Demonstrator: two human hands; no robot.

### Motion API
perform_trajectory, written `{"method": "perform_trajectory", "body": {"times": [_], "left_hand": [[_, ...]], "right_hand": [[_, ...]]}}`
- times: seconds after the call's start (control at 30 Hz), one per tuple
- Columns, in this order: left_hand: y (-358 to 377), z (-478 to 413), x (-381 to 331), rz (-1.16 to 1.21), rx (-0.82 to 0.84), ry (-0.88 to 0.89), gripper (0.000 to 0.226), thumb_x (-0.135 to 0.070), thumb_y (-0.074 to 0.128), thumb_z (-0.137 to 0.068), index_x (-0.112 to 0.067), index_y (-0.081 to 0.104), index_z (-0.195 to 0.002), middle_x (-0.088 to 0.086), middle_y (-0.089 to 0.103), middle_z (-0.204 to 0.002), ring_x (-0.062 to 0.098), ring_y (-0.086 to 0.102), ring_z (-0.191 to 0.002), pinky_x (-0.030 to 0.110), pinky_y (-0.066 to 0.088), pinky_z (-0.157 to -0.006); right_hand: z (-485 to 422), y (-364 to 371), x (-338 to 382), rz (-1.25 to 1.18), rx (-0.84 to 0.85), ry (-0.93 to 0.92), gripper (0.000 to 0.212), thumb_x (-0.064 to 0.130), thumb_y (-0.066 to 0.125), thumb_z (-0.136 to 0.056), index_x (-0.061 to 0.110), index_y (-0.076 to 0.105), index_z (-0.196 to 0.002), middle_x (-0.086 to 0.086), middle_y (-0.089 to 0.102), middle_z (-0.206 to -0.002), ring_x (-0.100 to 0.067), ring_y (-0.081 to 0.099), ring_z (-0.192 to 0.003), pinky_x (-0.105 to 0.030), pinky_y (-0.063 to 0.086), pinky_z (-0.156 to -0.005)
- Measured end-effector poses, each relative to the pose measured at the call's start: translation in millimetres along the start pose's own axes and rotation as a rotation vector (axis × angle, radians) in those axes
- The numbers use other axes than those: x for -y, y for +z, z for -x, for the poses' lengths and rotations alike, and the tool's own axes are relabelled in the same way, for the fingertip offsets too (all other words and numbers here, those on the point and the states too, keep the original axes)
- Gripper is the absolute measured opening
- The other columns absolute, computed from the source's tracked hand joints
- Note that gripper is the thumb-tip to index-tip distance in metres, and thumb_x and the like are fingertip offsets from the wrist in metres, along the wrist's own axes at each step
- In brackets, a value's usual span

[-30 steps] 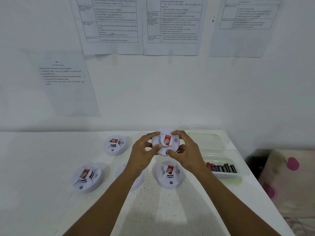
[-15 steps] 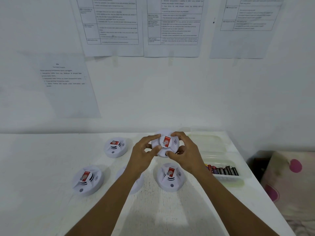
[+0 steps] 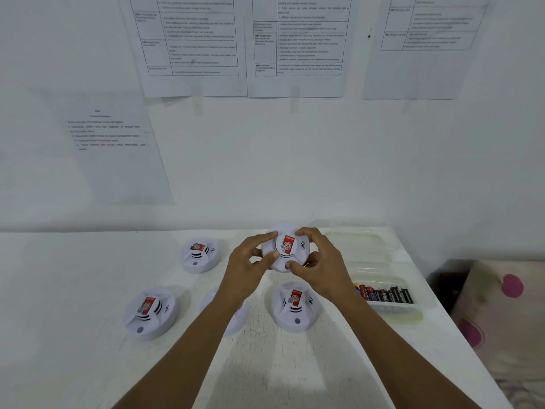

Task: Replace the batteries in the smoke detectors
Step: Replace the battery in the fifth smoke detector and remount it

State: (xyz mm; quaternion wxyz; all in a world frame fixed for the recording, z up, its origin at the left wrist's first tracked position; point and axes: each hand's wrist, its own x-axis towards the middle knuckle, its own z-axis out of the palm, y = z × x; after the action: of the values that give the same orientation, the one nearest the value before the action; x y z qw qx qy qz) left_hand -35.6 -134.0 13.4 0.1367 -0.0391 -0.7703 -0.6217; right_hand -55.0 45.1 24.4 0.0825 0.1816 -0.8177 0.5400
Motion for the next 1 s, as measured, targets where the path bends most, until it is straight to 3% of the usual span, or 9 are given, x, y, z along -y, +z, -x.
{"method": "perform_trajectory", "body": {"times": [0.27,0.47,0.73,1.0], "left_hand": [[-1,1,-2,0.016,0.006,-0.003,0.036,-0.022,0.068,-0.090,-0.027,0.064,-0.125,-0.008,0.064,-0.126,0.010,0.064,-0.101,0.033,0.057,-0.088],[-2,2,-4,0.007,0.006,0.024,0.036,-0.021,0.068,-0.090,-0.025,0.063,-0.126,-0.006,0.064,-0.125,0.005,0.063,-0.101,0.028,0.056,-0.088],[-3,4,-3,0.006,0.009,0.023,0.037,-0.020,0.067,-0.091,-0.024,0.063,-0.127,-0.008,0.064,-0.125,0.009,0.063,-0.106,0.033,0.055,-0.092],[-4,5,-2,0.001,0.019,0.024,0.034,-0.021,0.067,-0.091,-0.026,0.064,-0.125,-0.013,0.064,-0.124,0.008,0.061,-0.110,0.034,0.055,-0.093]], "right_hand": [[2,-2,2,-0.054,0.012,0.036,0.050,0.020,0.079,-0.078,0.031,0.054,-0.120,0.003,0.062,-0.117,-0.014,0.072,-0.078,-0.027,0.059,-0.070],[2,-7,5,-0.083,0.023,0.038,0.044,0.015,0.076,-0.082,0.029,0.056,-0.119,0.003,0.063,-0.117,-0.015,0.071,-0.080,-0.022,0.056,-0.067],[5,-10,7,-0.106,0.046,0.048,0.041,0.013,0.073,-0.084,0.027,0.057,-0.119,0.005,0.063,-0.116,-0.016,0.070,-0.081,-0.019,0.053,-0.065],[6,-13,7,-0.126,0.059,0.058,0.034,0.012,0.067,-0.089,0.027,0.059,-0.119,0.004,0.063,-0.114,-0.018,0.071,-0.078,-0.026,0.058,-0.066]]}}
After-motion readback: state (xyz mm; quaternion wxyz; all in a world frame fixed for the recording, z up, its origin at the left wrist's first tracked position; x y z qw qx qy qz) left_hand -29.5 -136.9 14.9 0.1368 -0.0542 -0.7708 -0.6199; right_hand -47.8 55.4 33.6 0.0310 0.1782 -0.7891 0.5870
